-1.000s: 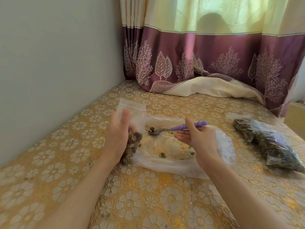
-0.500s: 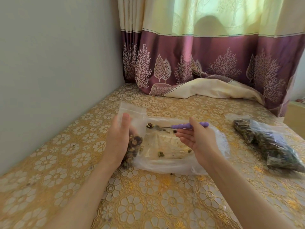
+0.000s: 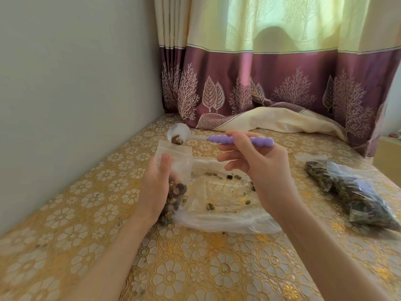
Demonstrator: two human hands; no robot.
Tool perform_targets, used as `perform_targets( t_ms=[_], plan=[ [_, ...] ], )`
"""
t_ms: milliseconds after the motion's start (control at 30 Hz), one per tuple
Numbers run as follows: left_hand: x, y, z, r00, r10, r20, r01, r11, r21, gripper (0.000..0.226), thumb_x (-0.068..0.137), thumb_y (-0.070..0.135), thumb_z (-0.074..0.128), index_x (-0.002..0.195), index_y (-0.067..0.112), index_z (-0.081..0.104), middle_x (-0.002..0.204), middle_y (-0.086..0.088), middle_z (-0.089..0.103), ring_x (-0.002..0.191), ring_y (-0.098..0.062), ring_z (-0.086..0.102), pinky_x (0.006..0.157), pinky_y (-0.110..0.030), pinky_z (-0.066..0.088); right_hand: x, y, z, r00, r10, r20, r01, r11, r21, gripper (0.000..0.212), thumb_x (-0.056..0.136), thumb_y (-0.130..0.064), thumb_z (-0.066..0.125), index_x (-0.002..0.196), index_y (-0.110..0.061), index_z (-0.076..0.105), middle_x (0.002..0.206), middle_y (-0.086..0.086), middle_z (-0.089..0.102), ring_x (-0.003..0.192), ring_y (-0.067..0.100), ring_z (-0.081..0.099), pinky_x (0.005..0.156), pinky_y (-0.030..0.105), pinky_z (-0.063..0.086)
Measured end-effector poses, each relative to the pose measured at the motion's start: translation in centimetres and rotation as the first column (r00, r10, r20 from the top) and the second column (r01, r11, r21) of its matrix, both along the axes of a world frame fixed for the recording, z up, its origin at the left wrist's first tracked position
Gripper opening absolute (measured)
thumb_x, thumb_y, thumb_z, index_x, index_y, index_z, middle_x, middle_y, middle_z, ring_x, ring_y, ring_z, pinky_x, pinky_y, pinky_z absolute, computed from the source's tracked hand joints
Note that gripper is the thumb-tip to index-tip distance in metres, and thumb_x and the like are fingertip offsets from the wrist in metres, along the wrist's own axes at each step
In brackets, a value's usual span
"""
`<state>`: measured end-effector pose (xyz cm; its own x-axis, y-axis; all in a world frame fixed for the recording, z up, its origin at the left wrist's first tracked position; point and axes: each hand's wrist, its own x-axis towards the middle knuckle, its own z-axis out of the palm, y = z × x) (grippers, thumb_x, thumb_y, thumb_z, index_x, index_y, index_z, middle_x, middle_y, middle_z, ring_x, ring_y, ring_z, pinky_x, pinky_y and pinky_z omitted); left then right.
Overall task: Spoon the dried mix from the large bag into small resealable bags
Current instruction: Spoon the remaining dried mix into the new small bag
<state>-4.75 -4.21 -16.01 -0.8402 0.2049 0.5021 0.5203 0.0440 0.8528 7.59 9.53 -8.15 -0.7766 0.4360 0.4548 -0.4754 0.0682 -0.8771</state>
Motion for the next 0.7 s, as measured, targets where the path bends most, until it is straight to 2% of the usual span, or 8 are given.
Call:
perform_targets(
  t_ms=[167,267,333,400,433,500,600,700],
  plan=[
    [-0.1,-0.1,0.0,0.999,0.016,-0.029,-0.016,1.0,-0.005,0.061,0.085,0.059,0.025,0.101,0.008,0.054,0.079,-0.008,0.058,0.063,0.003,0.051,0.064,-0.001,0.037,0.0,0.0,-0.2,0.999,0.047,0.017,-0.048,0.998,0.049,0.017,0.095,-0.007,0.051,0.093,-0.003,0.067,0.089,0.01,0.075,0.066,0.017,0.066,0.055,0.022,0.052],
    [-0.1,-0.2,0.2,1.0,0.011,-0.004,-0.011,1.0,0.02,0.06,0.086,0.059,0.025,0.103,0.009,0.055,0.08,-0.012,0.058,0.07,-0.013,0.054,0.065,-0.005,0.04,-0.1,0.3,-0.4,0.999,-0.014,-0.04,0.013,1.0,-0.025,0.027,0.096,-0.015,0.051,0.081,-0.013,0.073,0.087,0.011,0.075,0.067,0.018,0.064,0.056,0.021,0.051],
    [0.0,-0.3,0.4,0.999,0.032,0.006,-0.033,0.999,0.042,0.054,0.085,0.061,0.024,0.1,0.018,0.054,0.078,-0.007,0.057,0.066,-0.007,0.053,0.065,-0.012,0.041,-0.2,0.7,-0.6,0.993,-0.095,-0.073,0.089,0.993,-0.081,0.041,0.098,-0.021,0.049,0.068,-0.02,0.076,0.084,0.011,0.075,0.066,0.018,0.062,0.056,0.022,0.05],
    [0.0,-0.6,0.8,0.997,0.072,-0.001,-0.072,0.995,0.066,0.043,0.084,0.062,0.024,0.092,0.03,0.051,0.073,-0.001,0.055,0.059,0.002,0.05,0.066,-0.013,0.04,-0.3,1.3,-0.8,0.984,-0.17,-0.054,0.165,0.983,-0.084,0.046,0.099,-0.024,0.046,0.064,-0.022,0.076,0.081,0.012,0.074,0.064,0.017,0.06,0.055,0.022,0.05],
    [0.0,-0.7,1.0,0.996,0.084,0.003,-0.084,0.993,0.081,0.04,0.083,0.063,0.024,0.089,0.033,0.049,0.069,0.001,0.053,0.057,0.002,0.05,0.065,-0.012,0.041,-0.4,1.5,-1.0,0.978,-0.207,-0.016,0.206,0.977,-0.048,0.047,0.099,-0.024,0.047,0.062,-0.02,0.075,0.08,0.013,0.074,0.062,0.016,0.06,0.054,0.022,0.05],
    [-0.1,-0.9,1.3,0.997,0.074,0.03,-0.078,0.988,0.131,0.041,0.083,0.065,0.026,0.089,0.033,0.05,0.061,0.003,0.048,0.054,-0.008,0.048,0.062,-0.021,0.042,-0.7,1.8,-1.7,0.962,-0.255,0.096,0.248,0.966,0.074,0.048,0.099,-0.024,0.048,0.059,-0.017,0.072,0.074,0.013,0.072,0.057,0.015,0.059,0.053,0.024,0.049],
    [0.0,-1.1,1.5,0.997,0.062,0.056,-0.071,0.984,0.164,0.041,0.082,0.067,0.028,0.089,0.033,0.05,0.06,-0.001,0.047,0.056,-0.017,0.045,0.062,-0.032,0.04,-1.1,1.7,-2.8,0.934,-0.28,0.22,0.225,0.943,0.244,0.049,0.099,-0.025,0.047,0.055,-0.016,0.068,0.065,0.009,0.071,0.05,0.013,0.056,0.047,0.026,0.045],
    [-0.1,-1.1,1.5,0.996,0.08,0.04,-0.085,0.986,0.146,0.034,0.083,0.064,0.026,0.088,0.038,0.048,0.061,0.0,0.047,0.056,-0.015,0.046,0.063,-0.029,0.041,-1.3,1.5,-3.2,0.908,-0.32,0.272,0.215,0.91,0.355,0.054,0.099,-0.028,0.046,0.05,-0.017,0.066,0.062,0.007,0.071,0.046,0.011,0.053,0.045,0.022,0.04]
  ],
)
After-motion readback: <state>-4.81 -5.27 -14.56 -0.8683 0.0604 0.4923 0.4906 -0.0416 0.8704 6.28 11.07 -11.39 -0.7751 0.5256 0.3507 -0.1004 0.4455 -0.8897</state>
